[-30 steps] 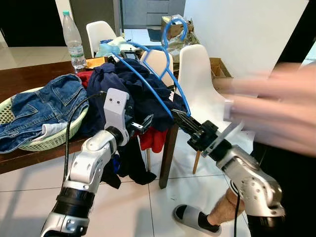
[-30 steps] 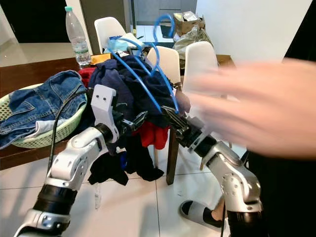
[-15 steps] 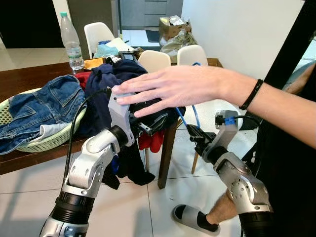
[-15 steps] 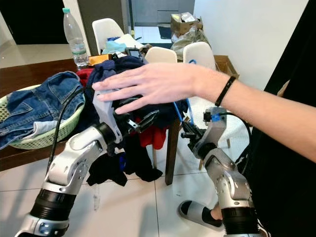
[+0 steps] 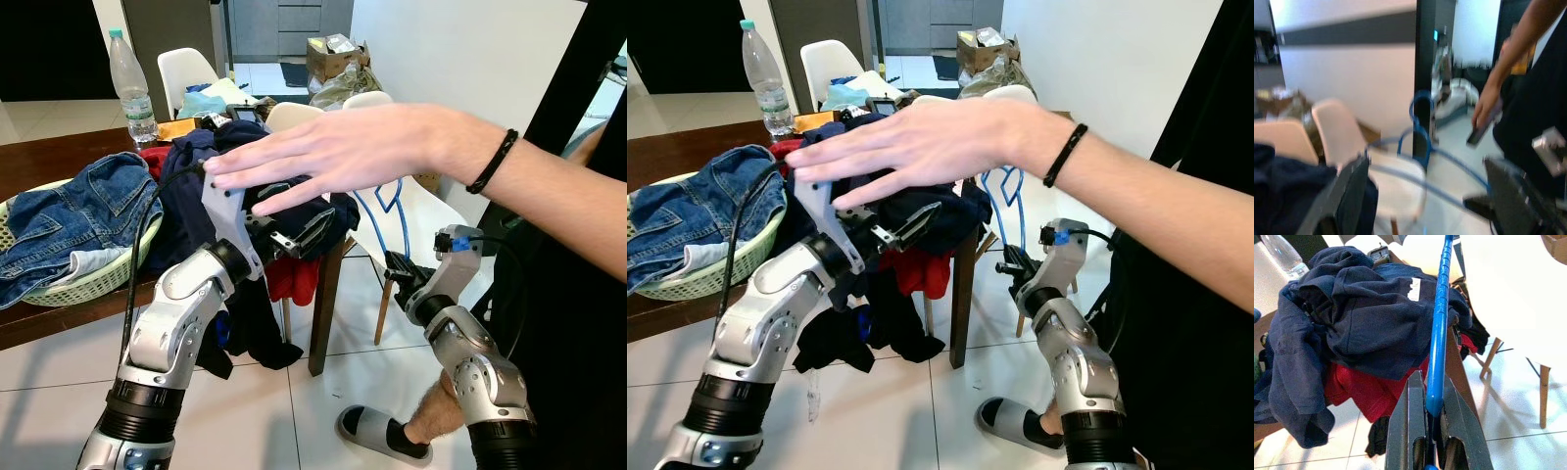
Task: Hang hanger
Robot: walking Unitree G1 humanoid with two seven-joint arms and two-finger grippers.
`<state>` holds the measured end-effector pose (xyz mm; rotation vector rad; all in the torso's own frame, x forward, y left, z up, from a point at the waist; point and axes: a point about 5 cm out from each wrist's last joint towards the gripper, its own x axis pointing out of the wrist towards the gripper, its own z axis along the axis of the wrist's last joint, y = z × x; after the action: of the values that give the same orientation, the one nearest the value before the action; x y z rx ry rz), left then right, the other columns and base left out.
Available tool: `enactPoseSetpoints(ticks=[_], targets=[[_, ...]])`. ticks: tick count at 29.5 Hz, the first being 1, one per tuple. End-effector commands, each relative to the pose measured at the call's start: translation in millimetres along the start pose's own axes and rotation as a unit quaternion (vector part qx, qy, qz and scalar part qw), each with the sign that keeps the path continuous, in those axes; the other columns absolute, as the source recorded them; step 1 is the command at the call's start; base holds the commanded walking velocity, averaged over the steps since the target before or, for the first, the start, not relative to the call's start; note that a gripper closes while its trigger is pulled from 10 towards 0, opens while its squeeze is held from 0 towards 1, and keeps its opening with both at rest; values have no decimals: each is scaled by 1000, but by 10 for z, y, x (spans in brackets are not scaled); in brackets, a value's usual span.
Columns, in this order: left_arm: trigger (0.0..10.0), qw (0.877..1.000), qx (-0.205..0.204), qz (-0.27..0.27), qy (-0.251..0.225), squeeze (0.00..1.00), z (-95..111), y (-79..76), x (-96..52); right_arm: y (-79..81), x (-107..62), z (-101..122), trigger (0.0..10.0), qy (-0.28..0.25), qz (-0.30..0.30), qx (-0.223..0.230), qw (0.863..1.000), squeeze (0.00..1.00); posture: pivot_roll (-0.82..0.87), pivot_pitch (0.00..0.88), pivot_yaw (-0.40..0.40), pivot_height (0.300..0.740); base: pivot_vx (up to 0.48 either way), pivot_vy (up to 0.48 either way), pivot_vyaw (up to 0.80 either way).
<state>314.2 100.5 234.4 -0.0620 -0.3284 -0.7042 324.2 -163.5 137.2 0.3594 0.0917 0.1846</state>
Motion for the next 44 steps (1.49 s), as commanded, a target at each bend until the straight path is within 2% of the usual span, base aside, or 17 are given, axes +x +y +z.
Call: enactPoseSetpoints(ticks=[1, 19, 21, 24, 26, 30, 31, 34, 35, 36, 37, 39, 40, 41, 42, 44], targets=[[10000, 1000, 1, -9, -11, 0, 38, -32, 16, -11, 17, 24, 10000, -8, -6, -3, 1000, 0, 82, 40, -18, 740, 0, 0, 0], [10000, 1000, 1, -3, -9, 0, 11, -37, 19, -20, 20, 22, 10000, -7, -9, -10, 1000, 0, 79, 45, -19, 740, 0, 0, 0], [10000, 998, 15, 56, 19, 0, -77, 79, 17, -30, 13, 37, 10000, -10, -18, -32, 999, 0, 78, 49, -17, 740, 0, 0, 0], [10000, 998, 15, 56, 19, 0, -77, 79, 17, -30, 13, 37, 10000, -10, -18, -32, 999, 0, 78, 49, -17, 740, 0, 0, 0], [10000, 990, -2, 125, 70, 0, -269, 193, -38, -59, -13, 51, 10000, -16, -42, -58, 997, 0, 77, 52, -16, 740, 0, 0, 0], [10000, 987, -8, 134, 84, 0, -339, 179, -69, -95, -43, 58, 10000, -22, -64, -71, 995, 0, 79, 51, -16, 740, 0, 0, 0], [10000, 986, -13, 139, 95, 0, -411, 136, -119, -142, -109, 53, 10000, -29, -94, -85, 991, 0, 78, 54, -16, 740, 0, 0, 0], [10000, 984, -12, 142, 103, 0, -465, 99, -168, -170, -172, 44, 10000, -34, -115, -96, 988, 0, 75, 54, -15, 740, 0, 0, 0], [10000, 982, -9, 151, 114, 0, -533, 61, -240, -194, -257, 36, 10000, -42, -135, -107, 984, 0, 70, 58, -11, 740, 0, 0, 0], [10000, 982, -9, 151, 114, 0, -533, 61, -240, -194, -257, 36, 10000, -42, -135, -107, 984, 0, 70, 58, -11, 740, 0, 0, 0], [10000, 980, -8, 160, 122, 0, -585, 33, -302, -205, -324, 27, 10000, -46, -149, -114, 981, 0, 66, 55, -10, 740, 0, 0, 0], [10000, 980, -8, 160, 122, 0, -585, 33, -302, -205, -324, 27, 10000, -46, -149, -114, 981, 0, 66, 55, -10, 740, 0, 0, 0], [10000, 977, -8, 166, 133, 0, -648, -19, -384, -199, -408, 4, 10000, -46, -156, -125, 979, 0, 63, 59, -7, 740, 0, 0, 0], [10000, 977, -8, 166, 133, 0, -648, -19, -384, -199, -408, 4, 10000, -46, -156, -125, 979, 0, 63, 59, -7, 740, 0, 0, 0], [10000, 975, -3, 167, 144, 0, -710, -90, -472, -178, -501, -27, 10000, -44, -159, -141, 976, 0, 62, 62, -7, 740, 0, 0, 0], [10000, 975, -3, 167, 144, 0, -710, -90, -472, -178, -501, -27, 10000, -44, -159, -141, 976, 0, 62, 62, -7, 740, 0, 0, 0]])
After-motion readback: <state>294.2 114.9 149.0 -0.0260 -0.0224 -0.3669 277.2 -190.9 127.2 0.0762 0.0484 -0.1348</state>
